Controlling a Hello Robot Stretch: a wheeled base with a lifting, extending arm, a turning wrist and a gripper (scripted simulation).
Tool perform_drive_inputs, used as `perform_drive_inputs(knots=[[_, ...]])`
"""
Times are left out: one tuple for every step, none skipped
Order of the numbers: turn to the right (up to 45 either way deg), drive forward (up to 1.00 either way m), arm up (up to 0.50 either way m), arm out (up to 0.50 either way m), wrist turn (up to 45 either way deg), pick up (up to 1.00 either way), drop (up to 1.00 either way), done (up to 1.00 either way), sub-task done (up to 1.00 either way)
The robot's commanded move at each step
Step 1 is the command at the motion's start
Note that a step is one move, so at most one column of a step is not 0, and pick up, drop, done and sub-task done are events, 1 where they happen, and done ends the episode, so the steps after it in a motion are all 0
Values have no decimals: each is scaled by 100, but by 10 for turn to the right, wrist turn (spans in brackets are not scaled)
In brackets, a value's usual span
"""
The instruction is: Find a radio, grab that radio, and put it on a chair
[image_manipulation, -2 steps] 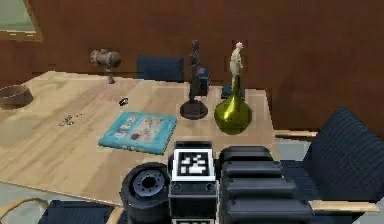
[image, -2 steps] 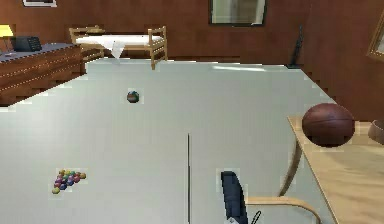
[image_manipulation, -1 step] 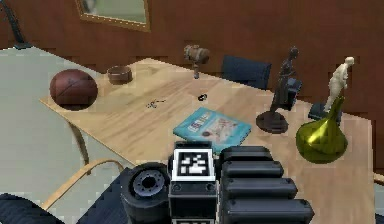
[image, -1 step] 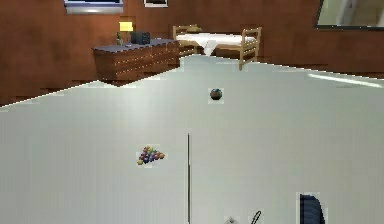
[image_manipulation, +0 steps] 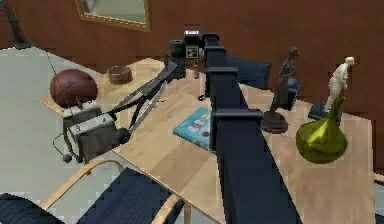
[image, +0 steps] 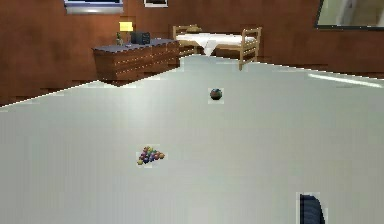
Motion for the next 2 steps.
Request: perform_drive_inputs(knots=[[0, 0, 0, 0, 390, 0, 0, 0, 0], [0, 0, -36, 0, 0, 0, 0, 0, 0]])
